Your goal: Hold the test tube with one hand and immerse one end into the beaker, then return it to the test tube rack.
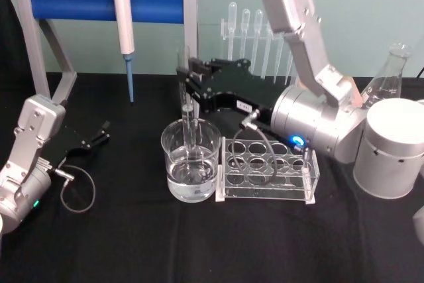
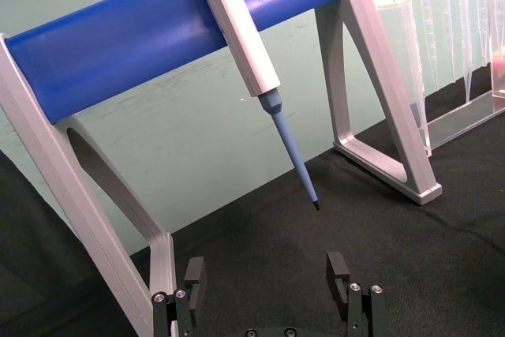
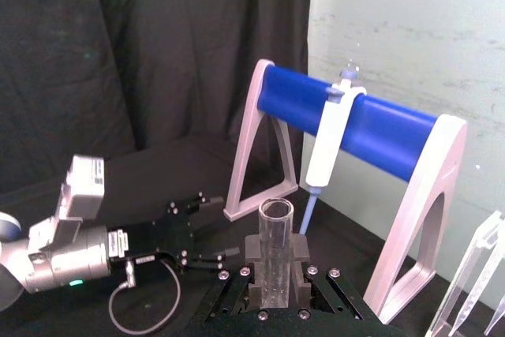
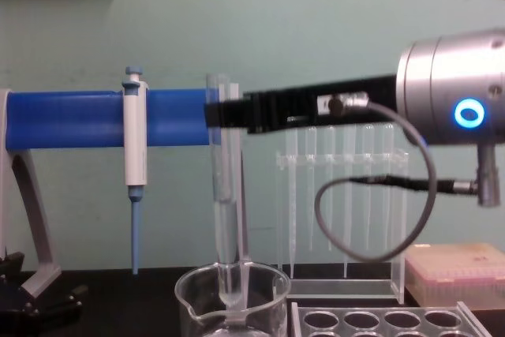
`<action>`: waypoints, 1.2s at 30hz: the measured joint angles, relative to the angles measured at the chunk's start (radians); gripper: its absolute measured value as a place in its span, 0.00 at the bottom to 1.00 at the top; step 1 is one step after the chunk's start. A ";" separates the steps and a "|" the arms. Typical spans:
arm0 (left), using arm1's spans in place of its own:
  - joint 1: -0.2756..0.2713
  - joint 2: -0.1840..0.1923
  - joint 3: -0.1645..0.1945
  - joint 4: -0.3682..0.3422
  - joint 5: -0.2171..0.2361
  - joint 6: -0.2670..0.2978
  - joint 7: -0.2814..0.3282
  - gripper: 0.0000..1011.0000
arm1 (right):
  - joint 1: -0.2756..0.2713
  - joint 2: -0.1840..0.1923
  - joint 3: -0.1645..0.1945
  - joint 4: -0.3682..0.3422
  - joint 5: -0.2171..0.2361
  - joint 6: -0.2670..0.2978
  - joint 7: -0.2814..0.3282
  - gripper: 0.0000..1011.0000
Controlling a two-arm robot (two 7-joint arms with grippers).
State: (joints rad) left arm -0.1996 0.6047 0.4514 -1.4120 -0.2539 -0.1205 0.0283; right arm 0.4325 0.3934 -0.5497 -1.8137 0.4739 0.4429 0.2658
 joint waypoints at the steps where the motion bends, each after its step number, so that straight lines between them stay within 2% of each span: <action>1: 0.000 0.000 0.000 0.000 0.000 0.000 0.000 0.99 | -0.005 -0.003 -0.004 0.011 -0.009 -0.010 0.003 0.22; 19: 0.000 0.000 0.000 0.000 0.000 0.000 0.000 0.99 | -0.072 -0.034 -0.015 0.106 -0.097 -0.140 0.023 0.22; 27: 0.000 0.000 0.000 0.000 0.000 0.000 0.000 0.99 | -0.095 -0.046 -0.005 0.129 -0.113 -0.163 0.033 0.22; 36: 0.000 0.000 0.000 0.000 0.000 0.000 0.000 0.99 | -0.112 -0.059 0.007 0.138 -0.128 -0.166 0.043 0.22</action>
State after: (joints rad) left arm -0.1996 0.6047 0.4514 -1.4120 -0.2539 -0.1205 0.0283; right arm 0.3201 0.3339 -0.5426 -1.6756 0.3464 0.2773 0.3091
